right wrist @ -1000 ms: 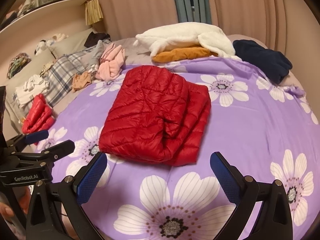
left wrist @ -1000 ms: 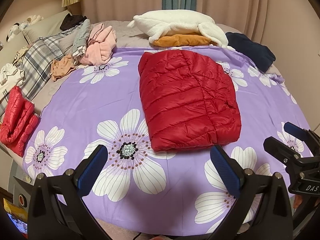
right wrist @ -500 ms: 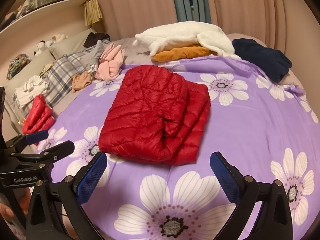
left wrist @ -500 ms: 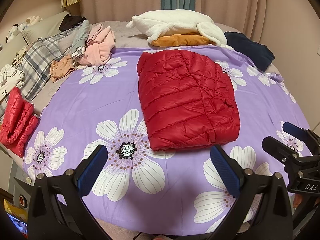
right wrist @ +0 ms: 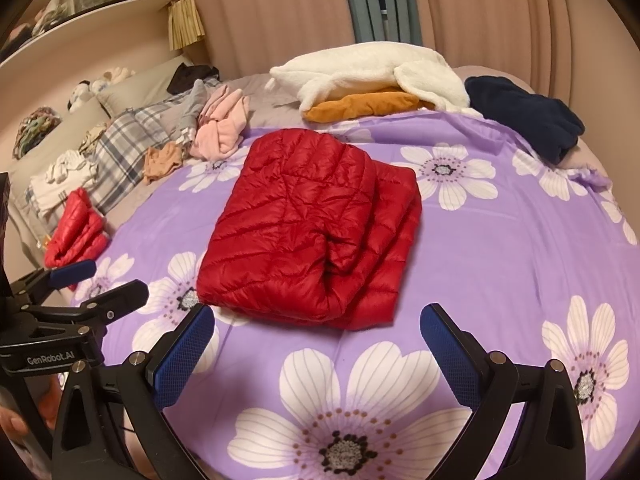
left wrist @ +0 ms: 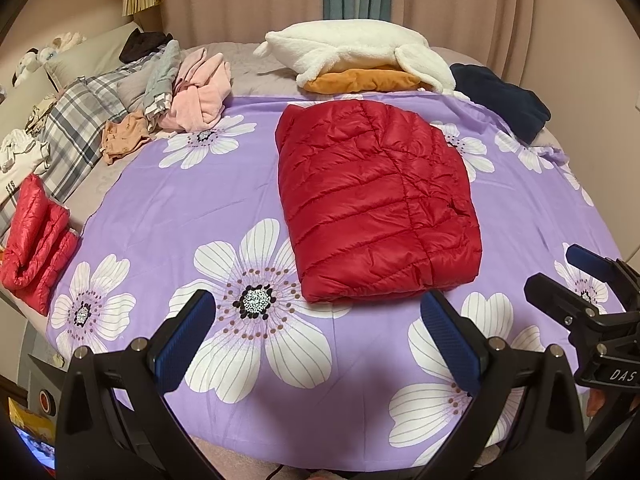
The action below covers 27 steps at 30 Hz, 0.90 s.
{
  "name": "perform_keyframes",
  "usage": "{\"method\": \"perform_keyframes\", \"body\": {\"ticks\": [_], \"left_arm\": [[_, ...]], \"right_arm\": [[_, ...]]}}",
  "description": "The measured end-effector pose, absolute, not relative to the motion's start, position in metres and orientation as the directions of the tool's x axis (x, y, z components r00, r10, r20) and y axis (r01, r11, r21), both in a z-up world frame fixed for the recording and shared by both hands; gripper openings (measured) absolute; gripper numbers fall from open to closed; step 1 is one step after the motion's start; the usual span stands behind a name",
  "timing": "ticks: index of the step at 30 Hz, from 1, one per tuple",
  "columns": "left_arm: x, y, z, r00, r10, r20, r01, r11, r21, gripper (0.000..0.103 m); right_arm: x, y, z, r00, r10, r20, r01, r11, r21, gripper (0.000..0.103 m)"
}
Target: Fold large clothes
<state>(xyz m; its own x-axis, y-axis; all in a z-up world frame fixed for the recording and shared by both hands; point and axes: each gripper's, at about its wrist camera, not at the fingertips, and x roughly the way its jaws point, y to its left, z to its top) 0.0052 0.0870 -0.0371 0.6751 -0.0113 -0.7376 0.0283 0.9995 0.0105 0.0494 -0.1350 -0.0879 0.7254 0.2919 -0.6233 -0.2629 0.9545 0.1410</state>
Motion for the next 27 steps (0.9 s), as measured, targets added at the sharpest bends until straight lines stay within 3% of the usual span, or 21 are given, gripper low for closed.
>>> {"method": "perform_keyframes", "body": {"ticks": [27], "left_arm": [[0.0057,0.0862,-0.0352,0.681,-0.004,-0.732,0.034,0.999,0.026,0.103]], "right_arm": [[0.0495,-0.1369,-0.0868,0.728,0.296,-0.618,-0.269,0.953,0.14,0.102]]}}
